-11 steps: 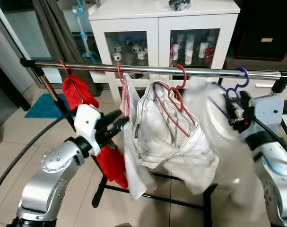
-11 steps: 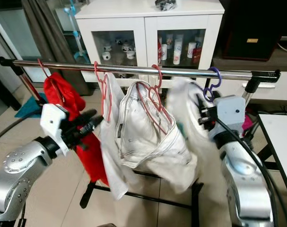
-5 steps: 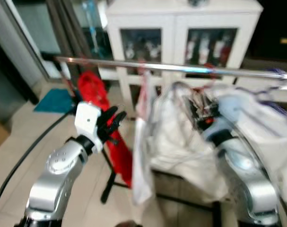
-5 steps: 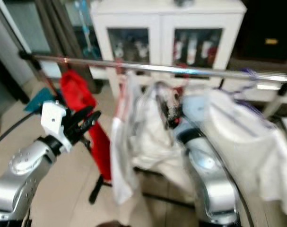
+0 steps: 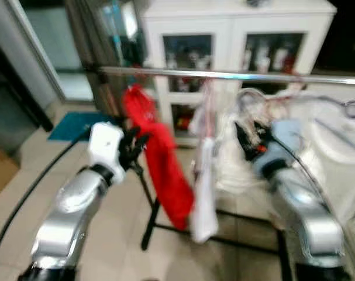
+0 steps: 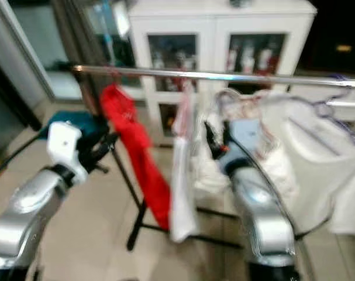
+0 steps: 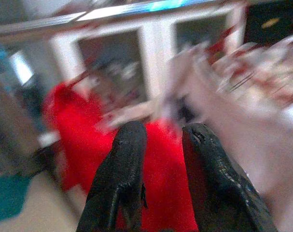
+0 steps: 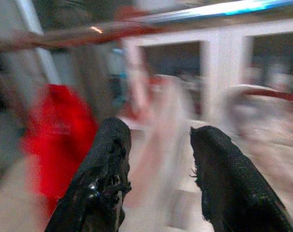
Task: Hang hanger
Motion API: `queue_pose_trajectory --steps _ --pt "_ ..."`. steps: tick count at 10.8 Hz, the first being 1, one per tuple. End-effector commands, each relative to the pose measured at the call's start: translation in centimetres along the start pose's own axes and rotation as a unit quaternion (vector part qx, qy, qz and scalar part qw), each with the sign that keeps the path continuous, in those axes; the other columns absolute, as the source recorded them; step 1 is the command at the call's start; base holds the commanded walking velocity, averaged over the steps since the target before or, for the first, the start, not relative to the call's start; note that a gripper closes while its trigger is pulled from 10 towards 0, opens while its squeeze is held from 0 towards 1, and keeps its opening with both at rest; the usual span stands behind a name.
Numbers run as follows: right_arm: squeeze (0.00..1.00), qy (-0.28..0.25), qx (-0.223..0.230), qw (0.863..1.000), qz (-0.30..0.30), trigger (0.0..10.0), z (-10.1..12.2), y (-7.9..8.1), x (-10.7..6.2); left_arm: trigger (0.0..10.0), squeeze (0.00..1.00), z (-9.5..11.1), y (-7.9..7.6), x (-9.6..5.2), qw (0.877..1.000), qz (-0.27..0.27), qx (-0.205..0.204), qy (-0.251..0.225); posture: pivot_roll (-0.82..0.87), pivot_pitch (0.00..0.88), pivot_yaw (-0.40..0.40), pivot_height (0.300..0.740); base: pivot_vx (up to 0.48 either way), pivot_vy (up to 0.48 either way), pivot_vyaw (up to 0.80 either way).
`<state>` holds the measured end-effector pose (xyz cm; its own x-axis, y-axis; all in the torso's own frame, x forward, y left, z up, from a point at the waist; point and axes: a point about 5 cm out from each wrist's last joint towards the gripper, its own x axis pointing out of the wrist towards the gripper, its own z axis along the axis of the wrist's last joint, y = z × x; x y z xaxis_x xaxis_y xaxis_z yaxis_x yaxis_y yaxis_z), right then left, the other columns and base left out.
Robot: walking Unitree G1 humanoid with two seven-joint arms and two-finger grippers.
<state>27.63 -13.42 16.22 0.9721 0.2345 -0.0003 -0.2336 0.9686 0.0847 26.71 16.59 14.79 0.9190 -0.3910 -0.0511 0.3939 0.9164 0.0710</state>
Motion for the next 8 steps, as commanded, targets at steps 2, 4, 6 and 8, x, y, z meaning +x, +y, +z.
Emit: queue_pose_trajectory --steps 2,4,6,8 --pt "0.0 0.008 -0.014 1.0 -0.008 10.0 -0.02 -0.49 0.05 10.0 0.0 0.55 -0.3 0.36 1.0 0.003 -0.005 -0.015 0.02 0.01 0.115 0.74 0.0 0.216 0.4" --pt "0.0 0.015 -0.011 1.0 0.003 10.0 -0.32 -0.29 0.01 10.0 0.0 0.77 -0.45 0.52 1.0 0.006 -0.018 -0.022 0.02 0.007 0.115 0.74 0.0 0.0 0.8" --pt "0.0 0.017 -0.007 1.0 0.009 10.0 -0.52 -0.03 0.13 10.0 0.0 0.65 -0.46 0.57 1.0 0.006 -0.01 -0.017 0.02 0.001 0.113 0.74 0.0 0.0 0.8" --pt "0.0 0.018 -0.005 1.0 0.018 10.0 -0.72 0.47 0.5 10.0 0.0 0.61 -0.19 0.4 1.0 0.011 0.003 -0.016 0.02 0.0 0.103 0.74 0.0 0.0 0.8"
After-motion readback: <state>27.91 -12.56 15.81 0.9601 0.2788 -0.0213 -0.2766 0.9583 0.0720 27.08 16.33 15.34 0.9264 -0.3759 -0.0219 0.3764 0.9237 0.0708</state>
